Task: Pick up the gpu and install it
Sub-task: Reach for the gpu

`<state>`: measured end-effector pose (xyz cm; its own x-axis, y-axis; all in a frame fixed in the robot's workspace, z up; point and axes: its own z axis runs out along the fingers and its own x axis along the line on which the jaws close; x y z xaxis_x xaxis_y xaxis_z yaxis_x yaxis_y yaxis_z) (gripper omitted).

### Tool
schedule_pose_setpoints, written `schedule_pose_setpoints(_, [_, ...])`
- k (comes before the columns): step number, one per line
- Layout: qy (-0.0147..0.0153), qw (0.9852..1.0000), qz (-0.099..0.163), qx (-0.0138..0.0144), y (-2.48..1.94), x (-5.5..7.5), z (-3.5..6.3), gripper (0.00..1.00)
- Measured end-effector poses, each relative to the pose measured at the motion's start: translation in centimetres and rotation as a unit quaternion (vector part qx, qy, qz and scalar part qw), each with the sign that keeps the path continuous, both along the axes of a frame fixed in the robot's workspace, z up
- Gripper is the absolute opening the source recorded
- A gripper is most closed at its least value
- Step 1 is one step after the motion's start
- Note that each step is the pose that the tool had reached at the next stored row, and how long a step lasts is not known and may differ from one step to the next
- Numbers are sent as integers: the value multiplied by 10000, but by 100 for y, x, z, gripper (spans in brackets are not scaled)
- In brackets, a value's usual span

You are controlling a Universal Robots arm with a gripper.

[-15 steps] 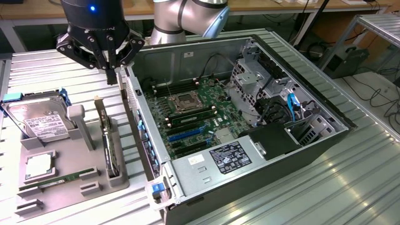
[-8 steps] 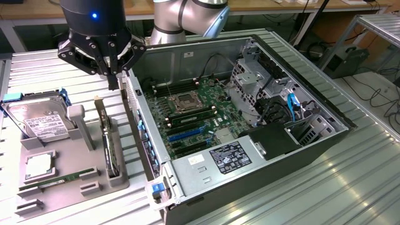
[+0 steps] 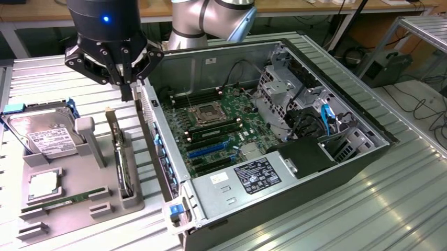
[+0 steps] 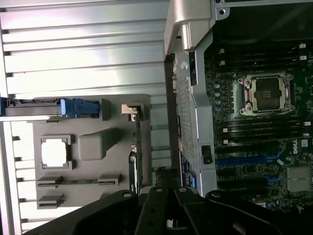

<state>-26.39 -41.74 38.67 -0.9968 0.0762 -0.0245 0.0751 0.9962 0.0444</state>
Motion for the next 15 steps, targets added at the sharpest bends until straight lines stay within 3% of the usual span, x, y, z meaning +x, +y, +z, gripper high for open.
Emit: schedule_pose_setpoints(15, [0,10000,0,0,-28,0,-14,11])
